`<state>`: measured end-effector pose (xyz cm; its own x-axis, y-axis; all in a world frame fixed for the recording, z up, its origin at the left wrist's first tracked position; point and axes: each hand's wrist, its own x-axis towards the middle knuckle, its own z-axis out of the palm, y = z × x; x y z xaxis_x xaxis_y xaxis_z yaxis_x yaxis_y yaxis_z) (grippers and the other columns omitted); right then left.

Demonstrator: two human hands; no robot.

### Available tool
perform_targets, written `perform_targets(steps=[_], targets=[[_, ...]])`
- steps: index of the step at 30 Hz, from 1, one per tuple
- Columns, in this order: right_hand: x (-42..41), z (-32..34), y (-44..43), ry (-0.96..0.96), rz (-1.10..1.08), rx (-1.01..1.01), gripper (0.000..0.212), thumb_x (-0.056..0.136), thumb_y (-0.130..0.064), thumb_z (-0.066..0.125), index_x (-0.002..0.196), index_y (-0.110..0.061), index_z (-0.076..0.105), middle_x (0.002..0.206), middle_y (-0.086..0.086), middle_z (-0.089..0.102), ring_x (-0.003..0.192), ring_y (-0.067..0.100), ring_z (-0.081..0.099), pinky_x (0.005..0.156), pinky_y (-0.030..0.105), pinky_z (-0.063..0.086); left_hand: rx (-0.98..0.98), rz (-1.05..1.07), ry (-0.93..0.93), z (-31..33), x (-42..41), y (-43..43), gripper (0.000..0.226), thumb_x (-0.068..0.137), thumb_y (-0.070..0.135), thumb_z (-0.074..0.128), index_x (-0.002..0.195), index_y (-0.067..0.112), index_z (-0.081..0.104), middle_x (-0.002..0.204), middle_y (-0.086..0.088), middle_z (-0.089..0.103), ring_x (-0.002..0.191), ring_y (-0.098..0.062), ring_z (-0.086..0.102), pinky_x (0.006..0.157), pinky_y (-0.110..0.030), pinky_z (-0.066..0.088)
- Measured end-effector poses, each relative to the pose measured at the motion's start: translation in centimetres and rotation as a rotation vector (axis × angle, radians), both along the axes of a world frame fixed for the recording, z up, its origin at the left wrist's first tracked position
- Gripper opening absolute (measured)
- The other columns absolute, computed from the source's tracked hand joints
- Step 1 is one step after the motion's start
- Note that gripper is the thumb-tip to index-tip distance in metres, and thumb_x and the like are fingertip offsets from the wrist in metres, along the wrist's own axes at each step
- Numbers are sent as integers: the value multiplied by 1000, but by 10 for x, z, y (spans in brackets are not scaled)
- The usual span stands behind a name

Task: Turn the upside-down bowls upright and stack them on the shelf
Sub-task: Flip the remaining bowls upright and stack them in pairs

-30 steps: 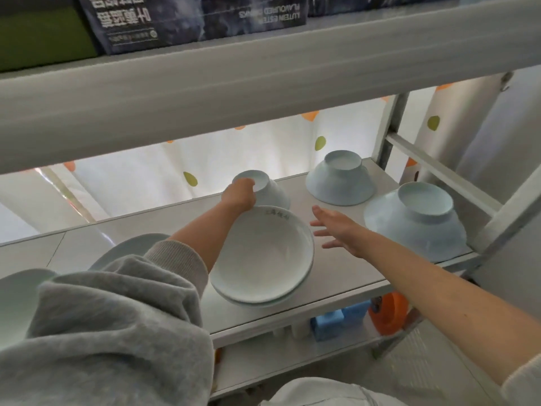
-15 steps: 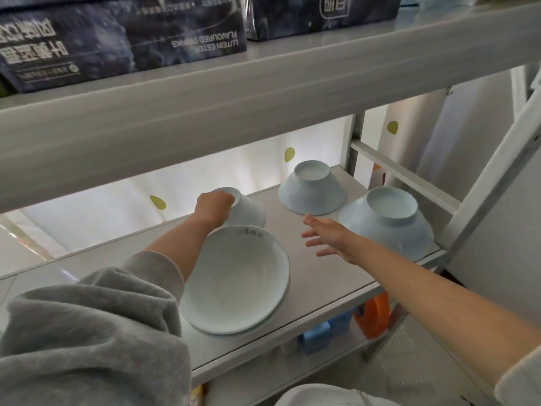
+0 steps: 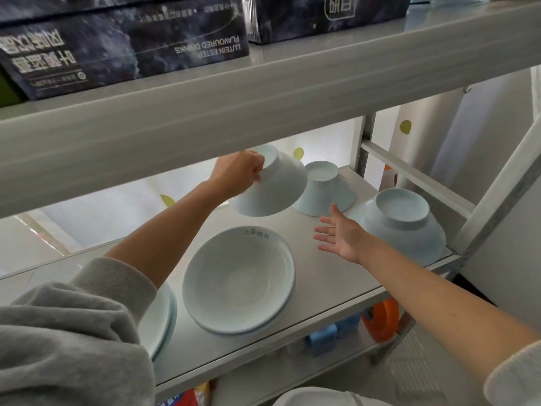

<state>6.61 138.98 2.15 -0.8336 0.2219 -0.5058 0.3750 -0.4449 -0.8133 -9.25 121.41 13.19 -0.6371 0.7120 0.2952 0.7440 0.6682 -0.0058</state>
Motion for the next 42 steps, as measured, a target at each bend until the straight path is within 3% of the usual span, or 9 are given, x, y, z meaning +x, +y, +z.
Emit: perform_targets(steps=[6, 10, 14, 20, 24, 26, 30, 37, 42], targets=[[-8, 1, 7, 168, -202, -469, 81, 90, -67, 21, 151, -13, 16, 154, 18, 23, 140, 35, 29, 96, 56, 37, 457, -223, -627, 18, 43, 17, 27, 71, 5, 78, 65, 23, 59, 54, 14, 58, 54, -9, 51, 57, -24, 43], [2, 0, 15, 303, -160, -599, 72, 82, -63, 51, 138, -18, 43, 140, 13, 49, 128, 37, 47, 96, 65, 39, 667, -287, -1051, 5, 64, 21, 15, 79, -1, 72, 75, 10, 63, 58, 9, 63, 49, -4, 52, 51, -18, 46], [22, -9, 18, 260, -233, -357, 29, 88, -17, 59, 118, -19, 58, 112, 5, 63, 97, 25, 64, 75, 40, 58, 700, -191, -1195, -13, 59, 18, 2, 89, 5, 63, 91, 5, 62, 75, -4, 60, 63, -10, 58, 61, -22, 54], [41, -6, 33, 183, -333, -79, 35, 89, 8, 51, 120, -8, 52, 97, 12, 62, 79, 28, 62, 55, 33, 60, 576, 33, -1411, -36, 47, 8, 64, 96, 57, 27, 122, 8, 60, 107, -16, 66, 98, -30, 65, 86, -37, 56], [42, -2, 33, 33, -309, 129, 35, 89, 6, 53, 124, -1, 53, 93, 13, 60, 78, 30, 61, 58, 39, 53, 545, 129, -1413, -42, 55, 16, 65, 94, 64, 17, 96, 20, 66, 84, -5, 67, 68, -20, 70, 64, -31, 59], [42, -1, 31, -18, -297, 155, 34, 89, 8, 52, 123, 2, 53, 86, 13, 59, 74, 30, 60, 60, 40, 52, 528, 184, -1372, -47, 59, 23, 60, 95, 62, 20, 101, 21, 63, 82, -2, 66, 65, -18, 68, 58, -30, 59], [44, -1, 30, -99, -301, 175, 35, 89, 9, 51, 123, 1, 54, 91, 17, 61, 71, 30, 61, 67, 44, 52, 423, 212, -1234, -57, 55, 35, 62, 96, 61, 24, 124, 17, 58, 94, -5, 67, 79, -23, 65, 73, -32, 55], [40, 4, 28, -150, -300, 238, 33, 88, 10, 52, 120, 4, 55, 96, 21, 62, 78, 34, 61, 65, 43, 54, 211, 306, -1074, -73, 39, 44, 74, 93, 63, 30, 122, 1, 58, 118, -20, 65, 97, -34, 67, 77, -39, 57], [42, 5, 26, -146, -269, 198, 24, 90, 2, 54, 114, 3, 55, 79, 14, 59, 68, 27, 61, 60, 43, 59, -32, 364, -797, -76, 36, 57, 75, 95, 60, 28, 127, -4, 52, 127, -20, 57, 114, -37, 57, 91, -41, 49]])
